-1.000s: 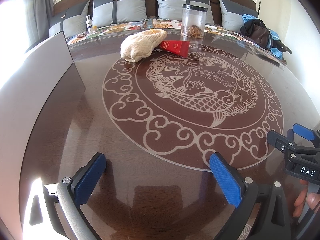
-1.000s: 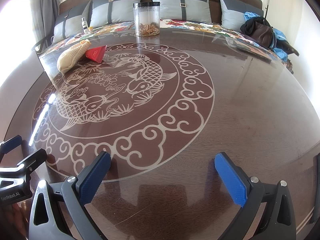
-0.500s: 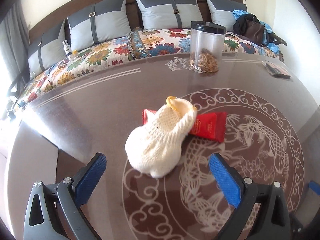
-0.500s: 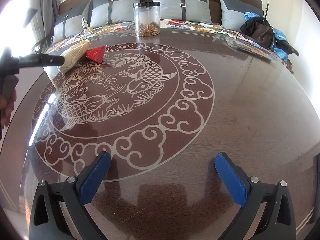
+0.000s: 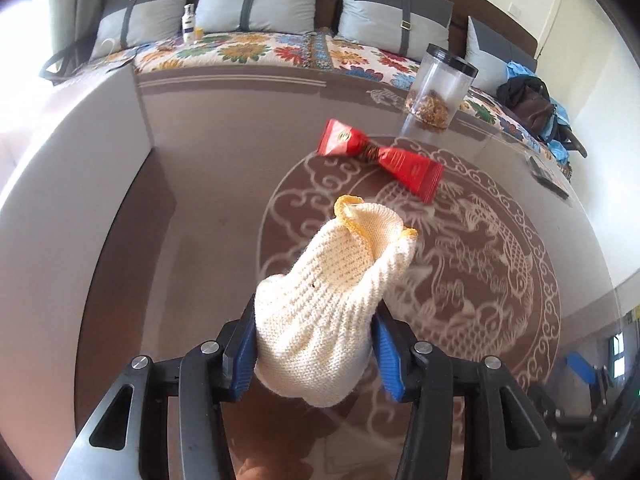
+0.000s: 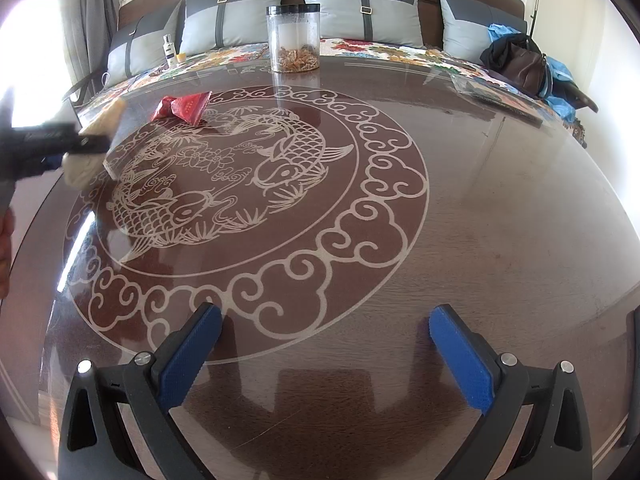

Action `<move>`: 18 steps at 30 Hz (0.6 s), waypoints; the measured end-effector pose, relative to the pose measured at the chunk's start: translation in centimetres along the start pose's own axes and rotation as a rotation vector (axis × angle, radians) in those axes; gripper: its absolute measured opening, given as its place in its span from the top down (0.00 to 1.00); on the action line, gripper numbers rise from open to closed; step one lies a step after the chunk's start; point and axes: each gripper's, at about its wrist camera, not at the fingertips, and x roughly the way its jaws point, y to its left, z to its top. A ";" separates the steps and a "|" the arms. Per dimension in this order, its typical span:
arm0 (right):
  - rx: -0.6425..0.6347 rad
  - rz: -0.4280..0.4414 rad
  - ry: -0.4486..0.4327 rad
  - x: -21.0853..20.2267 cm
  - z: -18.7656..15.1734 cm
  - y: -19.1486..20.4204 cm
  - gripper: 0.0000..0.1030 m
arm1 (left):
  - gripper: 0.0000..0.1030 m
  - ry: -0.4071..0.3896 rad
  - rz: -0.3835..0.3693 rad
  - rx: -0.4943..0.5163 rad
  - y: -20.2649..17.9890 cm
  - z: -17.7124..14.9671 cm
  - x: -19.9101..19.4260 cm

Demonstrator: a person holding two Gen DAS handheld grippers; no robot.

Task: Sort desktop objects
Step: 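Grasp the cream knitted pouch with the left tool, then lift the knitted pouch with the left tool while the right tool approaches the red packet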

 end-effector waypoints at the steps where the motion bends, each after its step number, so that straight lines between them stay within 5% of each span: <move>1: 0.000 0.000 0.000 0.1 0.0 0.0 0.00 | 0.51 0.001 0.023 -0.014 0.8 -1.9 -1.0; 7: 0.000 0.000 0.000 0.0 0.0 0.0 0.00 | 0.46 -0.043 0.081 -0.098 4.8 -7.7 -4.5; 9: 0.000 0.000 0.000 0.0 0.0 0.0 0.00 | 0.32 -0.049 0.086 -0.100 5.1 -7.6 -4.1; 16: 0.000 0.001 -0.001 -0.1 0.0 0.0 0.00 | 0.08 -0.066 0.188 0.075 3.2 -7.0 -1.2; 18: 0.000 0.001 -0.001 -0.1 0.0 0.0 0.00 | 0.00 -0.059 0.166 0.040 4.0 -6.8 -0.7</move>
